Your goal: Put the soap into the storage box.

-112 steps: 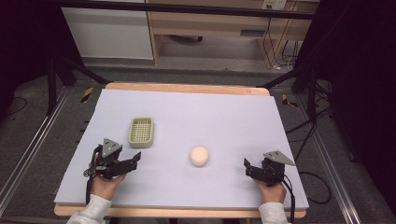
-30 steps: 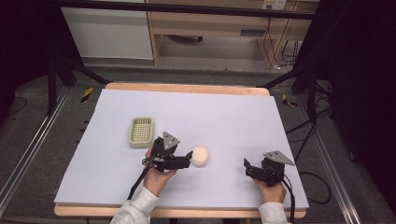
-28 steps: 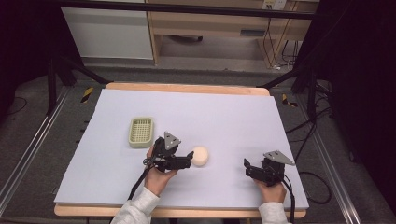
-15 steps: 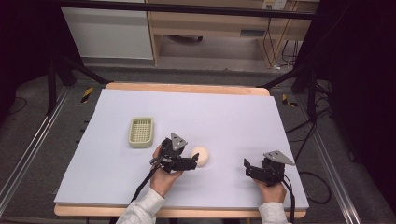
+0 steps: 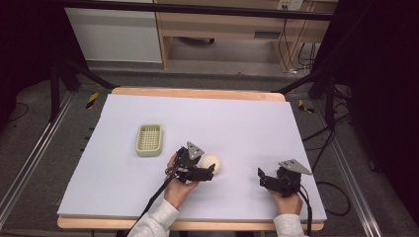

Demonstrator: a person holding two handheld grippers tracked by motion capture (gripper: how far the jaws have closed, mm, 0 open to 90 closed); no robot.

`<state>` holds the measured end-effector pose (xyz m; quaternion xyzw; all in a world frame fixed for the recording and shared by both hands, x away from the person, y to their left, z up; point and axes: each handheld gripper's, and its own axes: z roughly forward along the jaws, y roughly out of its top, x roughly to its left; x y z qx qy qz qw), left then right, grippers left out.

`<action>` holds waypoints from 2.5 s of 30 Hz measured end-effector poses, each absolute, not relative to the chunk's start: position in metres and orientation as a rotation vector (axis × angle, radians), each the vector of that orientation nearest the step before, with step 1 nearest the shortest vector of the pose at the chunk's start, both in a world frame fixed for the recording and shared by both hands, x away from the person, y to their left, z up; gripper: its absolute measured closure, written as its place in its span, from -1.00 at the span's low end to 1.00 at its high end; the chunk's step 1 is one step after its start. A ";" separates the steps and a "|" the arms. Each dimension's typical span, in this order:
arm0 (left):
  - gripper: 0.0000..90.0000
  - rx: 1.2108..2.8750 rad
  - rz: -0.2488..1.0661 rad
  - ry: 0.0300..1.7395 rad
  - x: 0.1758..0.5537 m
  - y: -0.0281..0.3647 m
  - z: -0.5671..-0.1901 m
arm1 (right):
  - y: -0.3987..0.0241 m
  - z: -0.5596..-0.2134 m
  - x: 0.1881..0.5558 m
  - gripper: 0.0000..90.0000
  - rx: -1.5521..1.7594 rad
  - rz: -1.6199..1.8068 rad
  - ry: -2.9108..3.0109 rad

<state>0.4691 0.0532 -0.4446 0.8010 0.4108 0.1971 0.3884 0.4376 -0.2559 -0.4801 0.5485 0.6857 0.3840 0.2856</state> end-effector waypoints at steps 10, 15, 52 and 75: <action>-0.72 2.046 0.491 1.046 0.474 0.042 -0.450 | -0.255 -0.480 0.438 -0.80 1.469 1.027 1.834; -0.72 2.066 0.489 1.040 0.475 0.036 -0.453 | -0.255 -0.480 0.438 -0.80 1.467 1.026 1.837; -0.58 2.131 0.465 1.063 0.486 0.018 -0.475 | -0.255 -0.481 0.439 -0.80 1.468 1.026 1.843; -0.47 2.141 0.481 1.066 0.487 0.018 -0.476 | -0.255 -0.481 0.439 -0.80 1.470 1.028 1.839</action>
